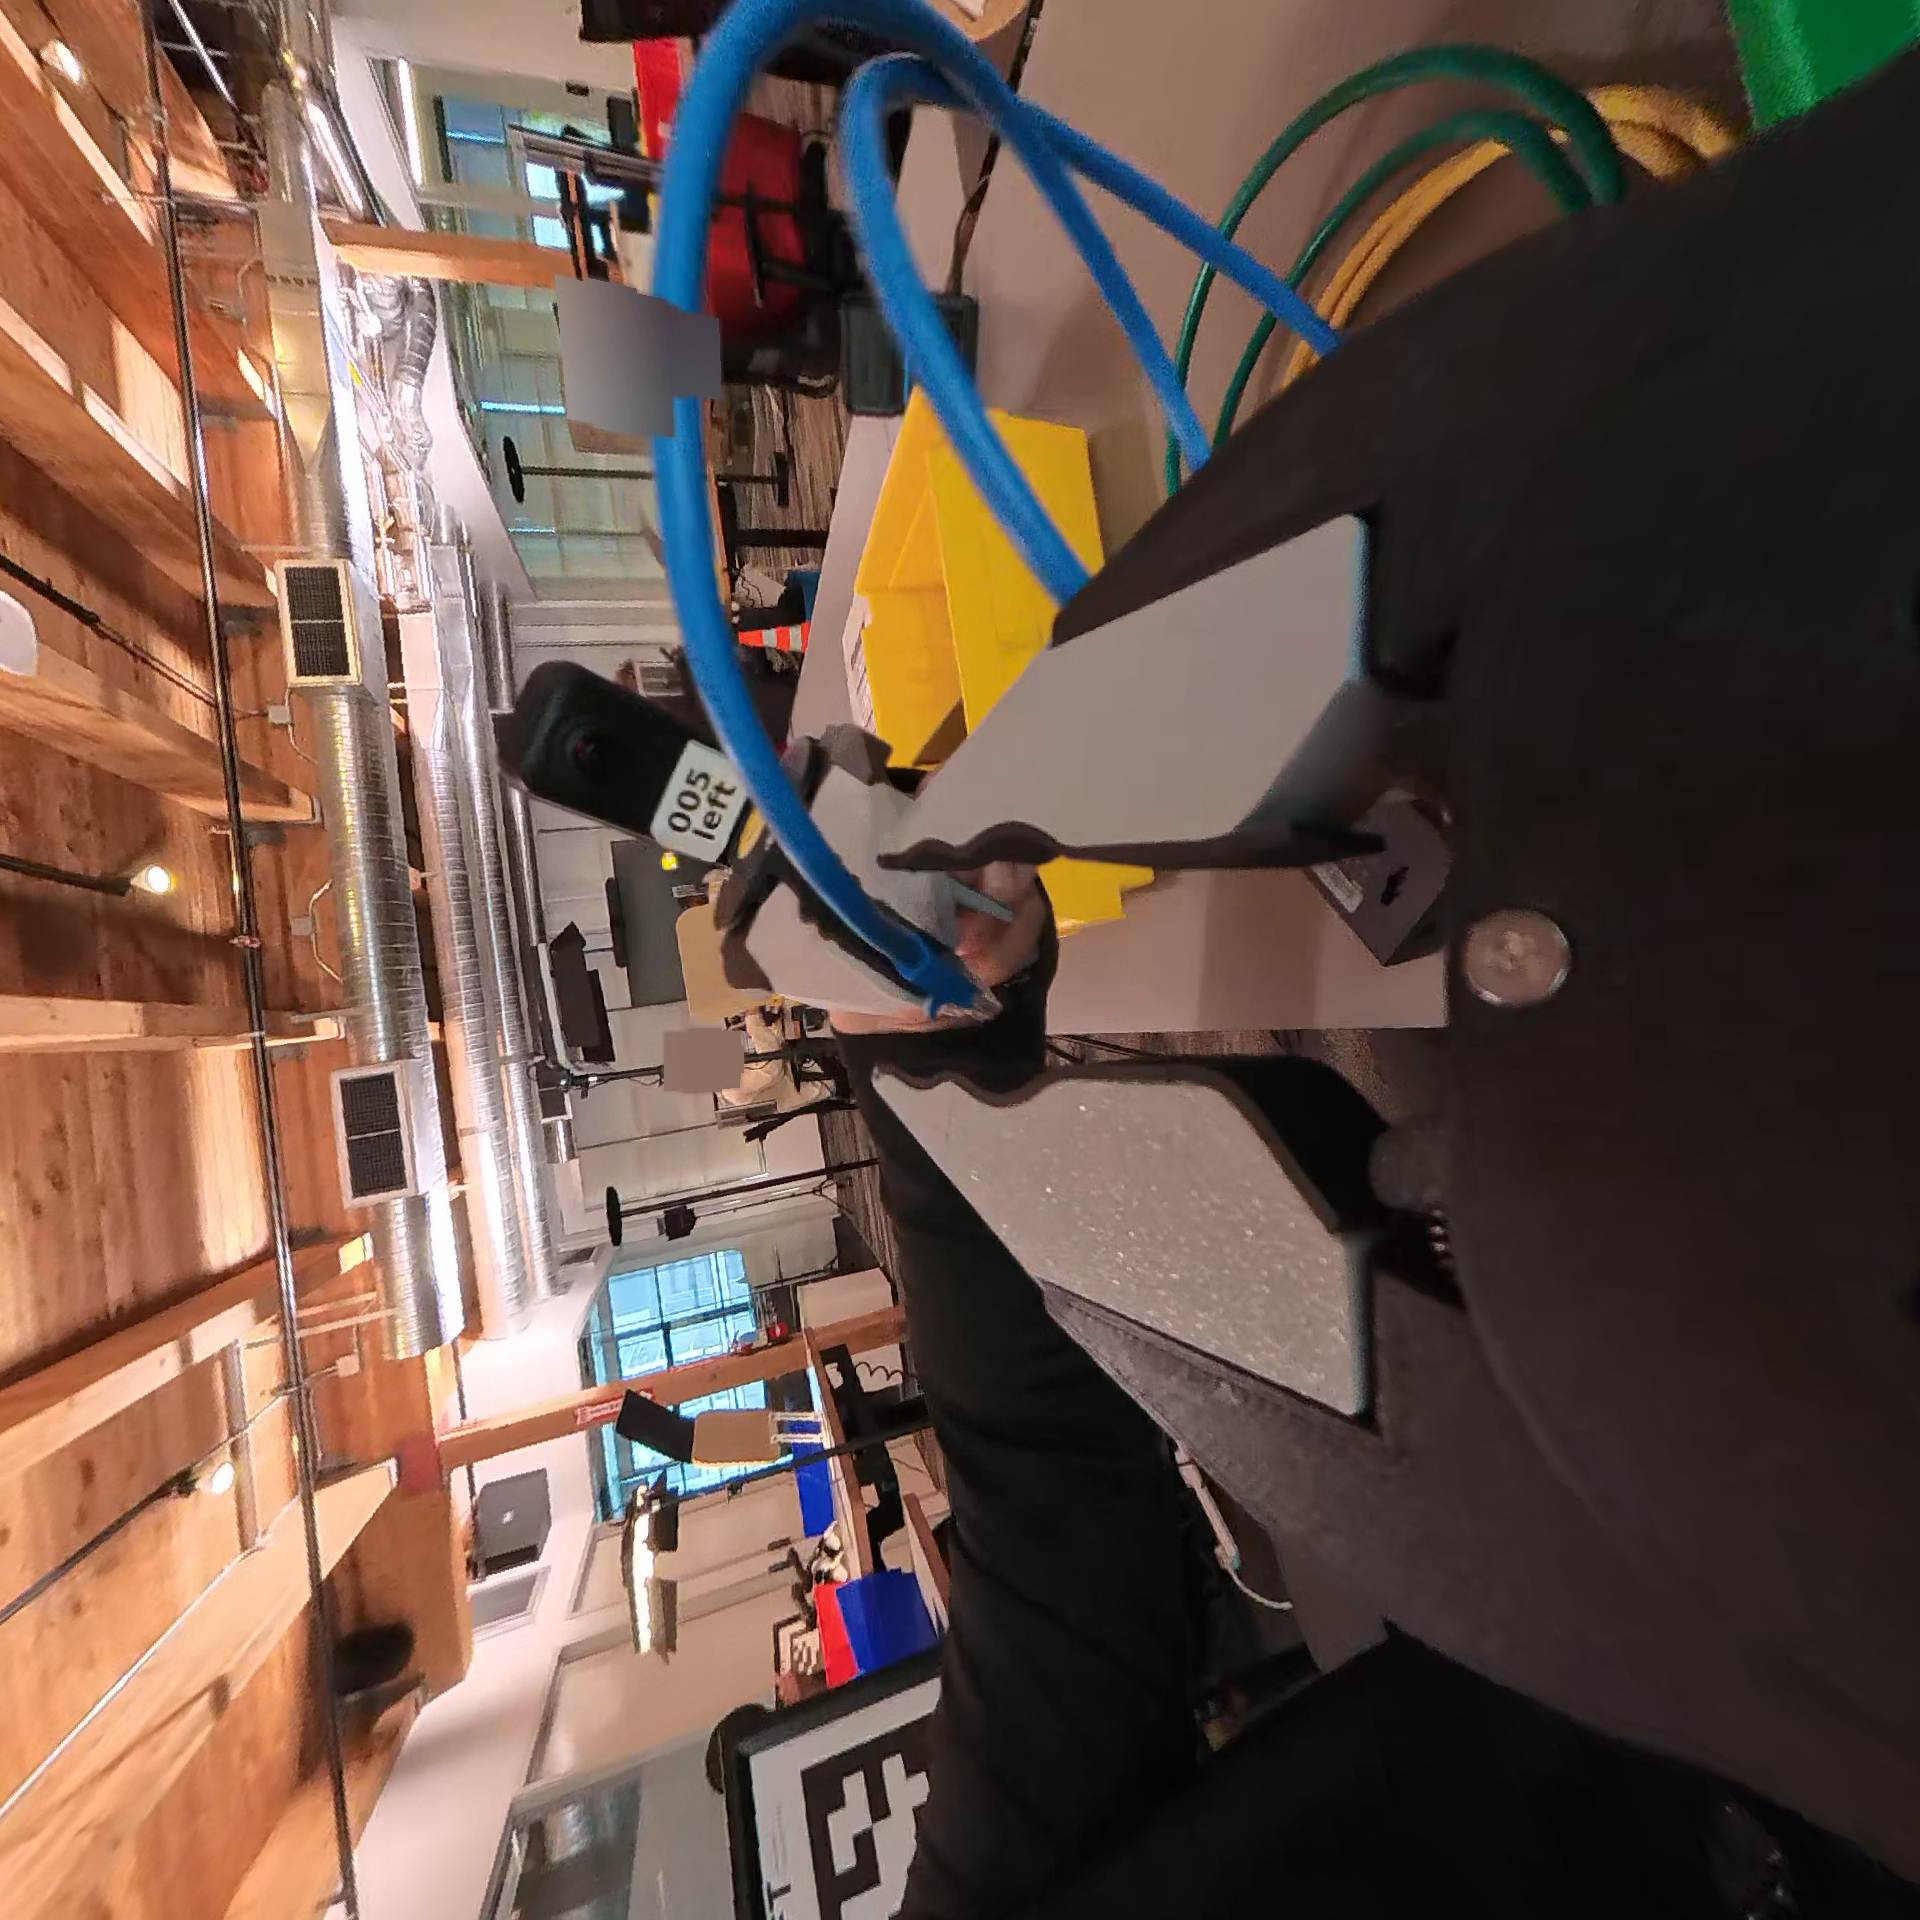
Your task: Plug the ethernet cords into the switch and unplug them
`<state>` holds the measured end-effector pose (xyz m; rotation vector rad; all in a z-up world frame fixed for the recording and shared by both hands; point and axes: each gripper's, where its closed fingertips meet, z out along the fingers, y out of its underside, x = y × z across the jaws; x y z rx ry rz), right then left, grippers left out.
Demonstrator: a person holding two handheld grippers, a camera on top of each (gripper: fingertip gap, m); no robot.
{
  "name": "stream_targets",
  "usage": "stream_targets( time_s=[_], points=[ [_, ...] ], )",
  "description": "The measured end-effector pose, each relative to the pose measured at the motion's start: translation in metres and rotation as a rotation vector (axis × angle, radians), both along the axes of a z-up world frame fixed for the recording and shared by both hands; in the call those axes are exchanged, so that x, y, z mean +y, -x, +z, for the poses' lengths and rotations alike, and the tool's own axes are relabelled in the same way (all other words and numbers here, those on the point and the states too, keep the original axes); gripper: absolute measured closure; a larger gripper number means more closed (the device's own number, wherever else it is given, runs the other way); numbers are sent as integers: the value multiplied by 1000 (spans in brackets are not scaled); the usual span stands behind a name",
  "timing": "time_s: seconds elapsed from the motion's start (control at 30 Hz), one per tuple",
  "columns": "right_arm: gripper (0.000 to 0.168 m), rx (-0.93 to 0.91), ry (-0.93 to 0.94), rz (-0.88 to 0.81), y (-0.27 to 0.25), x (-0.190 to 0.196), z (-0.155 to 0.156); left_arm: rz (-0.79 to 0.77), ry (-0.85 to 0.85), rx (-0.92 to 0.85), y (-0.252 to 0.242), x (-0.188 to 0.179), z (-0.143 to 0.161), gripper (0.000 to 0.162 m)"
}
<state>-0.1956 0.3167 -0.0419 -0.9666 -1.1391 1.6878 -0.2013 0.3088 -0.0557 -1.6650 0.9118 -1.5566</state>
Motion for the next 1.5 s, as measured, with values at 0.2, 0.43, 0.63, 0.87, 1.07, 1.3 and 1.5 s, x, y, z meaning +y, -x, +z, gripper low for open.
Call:
stream_targets(
  time_s=[0.2,0.43,0.63,0.87,1.07,1.3,1.5],
  points=[
    [153,15,14,42,6,-5,2,-25,21,19,-10,-2,-5,155],
    [166,-71,21,-178,7,25,-1,274,-104,181,9,32,-13,132],
    [166,-127,146,-224,4,42,-7,472,-496,619,15,31,-41,108],
    [166,-142,94,-155,7,21,-6,444,-506,468,-10,20,-24,133],
    [166,-166,-18,-149,6,8,-7,388,-446,427,-14,12,-30,147],
    [167,-134,-31,-64,-2,-5,1,359,-461,452,-18,1,-32,149],
    [163,-261,-7,-81,0,3,-18,500,-724,714,-4,14,-36,150]
  ],
)
